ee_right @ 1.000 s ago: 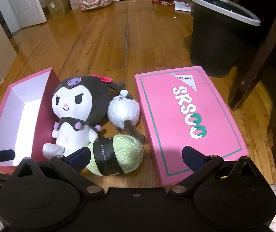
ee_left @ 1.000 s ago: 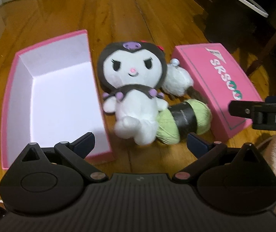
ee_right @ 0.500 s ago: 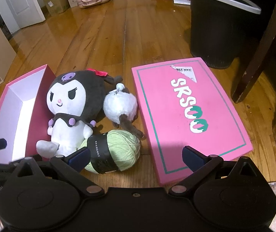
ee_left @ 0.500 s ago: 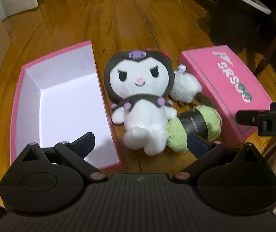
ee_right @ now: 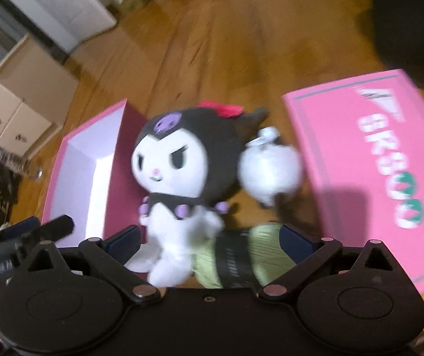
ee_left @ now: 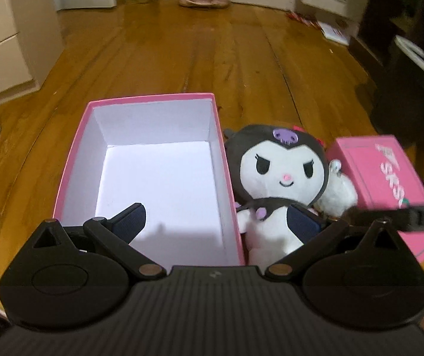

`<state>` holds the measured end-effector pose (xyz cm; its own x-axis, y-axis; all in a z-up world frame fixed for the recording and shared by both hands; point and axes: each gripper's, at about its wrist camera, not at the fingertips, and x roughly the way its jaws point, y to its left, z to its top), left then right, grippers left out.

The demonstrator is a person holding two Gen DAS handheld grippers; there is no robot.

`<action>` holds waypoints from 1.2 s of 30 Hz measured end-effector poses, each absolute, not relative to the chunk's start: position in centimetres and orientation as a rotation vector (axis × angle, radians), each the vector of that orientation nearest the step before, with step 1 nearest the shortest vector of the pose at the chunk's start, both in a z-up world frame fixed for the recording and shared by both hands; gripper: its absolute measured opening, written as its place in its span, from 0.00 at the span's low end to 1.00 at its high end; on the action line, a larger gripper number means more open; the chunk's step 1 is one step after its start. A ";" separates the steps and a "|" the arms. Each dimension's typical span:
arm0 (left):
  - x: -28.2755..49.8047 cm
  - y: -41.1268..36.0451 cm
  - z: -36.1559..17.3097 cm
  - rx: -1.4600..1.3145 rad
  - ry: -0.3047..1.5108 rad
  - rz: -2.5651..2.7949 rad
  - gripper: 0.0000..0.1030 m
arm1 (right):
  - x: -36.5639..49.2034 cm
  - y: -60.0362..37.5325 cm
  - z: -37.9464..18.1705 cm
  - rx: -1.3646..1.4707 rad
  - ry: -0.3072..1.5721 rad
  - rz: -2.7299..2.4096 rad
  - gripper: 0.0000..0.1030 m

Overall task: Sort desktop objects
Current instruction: 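Grasp the Kuromi plush doll with the right gripper and lift it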

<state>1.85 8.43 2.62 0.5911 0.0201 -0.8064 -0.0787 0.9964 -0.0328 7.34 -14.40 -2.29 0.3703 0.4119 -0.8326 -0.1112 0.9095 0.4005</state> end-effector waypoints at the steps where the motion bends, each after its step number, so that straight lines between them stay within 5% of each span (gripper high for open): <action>1: 2.0 8.5 2.6 -0.045 0.940 0.049 1.00 | 8.0 -13.4 -2.7 0.286 1.161 0.354 0.99; 7: 3.0 9.9 1.8 -0.043 0.983 0.036 1.00 | 11.0 -10.5 -5.7 0.268 1.216 0.342 0.91; 24: 0.3 14.4 1.8 -0.290 1.049 0.027 1.00 | 13.7 -7.7 -11.8 0.359 1.271 0.439 0.94; 28: 0.2 14.6 0.5 -0.310 1.079 0.015 1.00 | 12.8 -7.3 -10.9 0.341 1.200 0.465 0.74; 36: 1.0 14.3 0.4 -0.328 1.038 -0.030 1.00 | 11.0 -7.0 -9.8 0.313 1.109 0.456 0.70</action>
